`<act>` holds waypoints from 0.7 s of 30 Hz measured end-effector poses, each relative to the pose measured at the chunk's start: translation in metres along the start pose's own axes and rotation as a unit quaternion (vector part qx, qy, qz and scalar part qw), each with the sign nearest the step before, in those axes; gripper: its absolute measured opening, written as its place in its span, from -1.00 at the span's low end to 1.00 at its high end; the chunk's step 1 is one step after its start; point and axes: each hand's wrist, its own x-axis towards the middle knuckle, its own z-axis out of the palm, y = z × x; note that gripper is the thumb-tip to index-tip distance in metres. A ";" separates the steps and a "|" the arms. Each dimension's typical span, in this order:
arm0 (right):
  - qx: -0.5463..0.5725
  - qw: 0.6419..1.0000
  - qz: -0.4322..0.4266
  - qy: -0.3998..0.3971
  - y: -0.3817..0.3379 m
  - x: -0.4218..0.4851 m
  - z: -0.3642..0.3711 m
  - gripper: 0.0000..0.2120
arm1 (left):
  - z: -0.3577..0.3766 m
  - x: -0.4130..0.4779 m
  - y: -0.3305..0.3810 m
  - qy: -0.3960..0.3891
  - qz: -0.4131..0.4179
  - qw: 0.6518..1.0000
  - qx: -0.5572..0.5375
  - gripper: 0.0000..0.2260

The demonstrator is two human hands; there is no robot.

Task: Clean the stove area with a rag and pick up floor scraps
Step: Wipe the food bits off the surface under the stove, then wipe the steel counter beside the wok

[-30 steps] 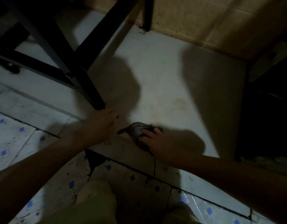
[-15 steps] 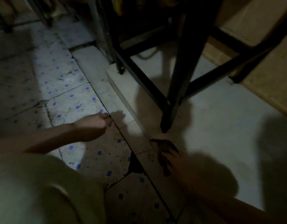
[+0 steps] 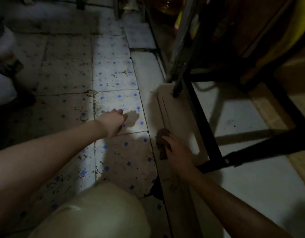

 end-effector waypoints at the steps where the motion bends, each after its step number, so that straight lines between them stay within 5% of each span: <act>1: -0.015 1.000 -0.004 -0.011 -0.014 0.007 -0.008 -0.61 | -0.010 -0.006 -0.011 0.000 -0.012 1.000 -0.008 -0.72; 8: -0.076 0.994 -0.030 -0.069 -0.111 0.019 -0.085 -0.56 | -0.108 -0.051 -0.058 0.007 -0.068 0.997 -0.042 -0.75; 21: -0.106 0.994 0.000 -0.032 -0.277 -0.025 -0.269 -0.59 | -0.327 -0.154 -0.090 0.029 -0.081 0.990 -0.114 -0.68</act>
